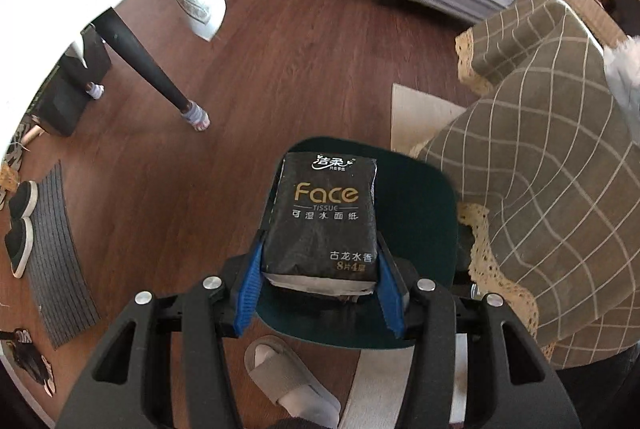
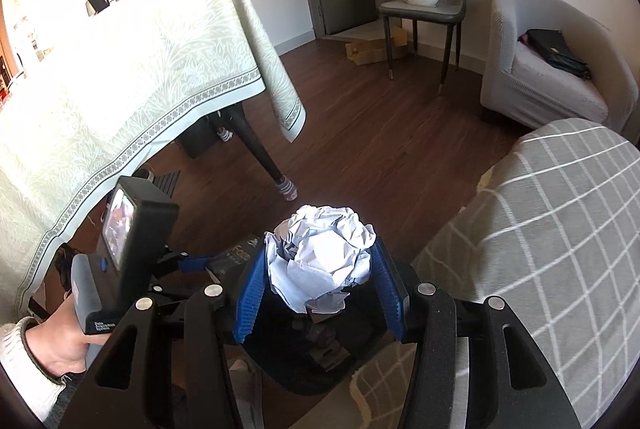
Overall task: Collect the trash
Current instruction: 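Open both grippers to drop the tissue pack and paper into the bin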
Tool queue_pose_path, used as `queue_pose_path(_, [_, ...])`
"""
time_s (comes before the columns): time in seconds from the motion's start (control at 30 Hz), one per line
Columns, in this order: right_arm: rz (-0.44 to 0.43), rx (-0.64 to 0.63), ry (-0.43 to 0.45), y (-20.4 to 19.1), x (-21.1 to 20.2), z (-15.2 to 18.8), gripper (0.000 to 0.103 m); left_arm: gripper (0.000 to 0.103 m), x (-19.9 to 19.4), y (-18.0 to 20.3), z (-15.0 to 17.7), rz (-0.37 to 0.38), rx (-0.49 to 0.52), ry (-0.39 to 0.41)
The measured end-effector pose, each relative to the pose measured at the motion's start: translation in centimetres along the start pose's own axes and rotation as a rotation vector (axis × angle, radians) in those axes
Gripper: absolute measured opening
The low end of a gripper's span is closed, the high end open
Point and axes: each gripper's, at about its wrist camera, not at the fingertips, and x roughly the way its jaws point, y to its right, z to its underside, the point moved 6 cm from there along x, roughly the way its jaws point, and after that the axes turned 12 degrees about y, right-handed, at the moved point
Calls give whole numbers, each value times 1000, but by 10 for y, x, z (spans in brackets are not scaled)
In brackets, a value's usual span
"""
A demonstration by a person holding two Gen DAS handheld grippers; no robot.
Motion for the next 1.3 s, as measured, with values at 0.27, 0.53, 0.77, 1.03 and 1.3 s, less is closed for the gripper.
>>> queue_pose_path(0.27, [2, -18, -42, -11, 23, 9, 51, 67, 18, -1, 15, 14, 17, -61])
queue_pose_path(0.53, [20, -36, -92, -19, 45, 23, 51, 64, -11, -18, -6, 43, -38, 56])
queue_pose_path(0.77, [30, -40, -163, -25, 71, 46, 51, 52, -55, -34, -29, 51, -89, 194])
queue_pose_path(1.03, [65, -76, -289, -21, 110, 96, 51, 42, -97, -27, -50, 85, -103, 297])
queue_pose_path(1.3, [65, -65, -385, -17, 129, 132, 51, 34, -132, -11, -64, 114, -73, 378])
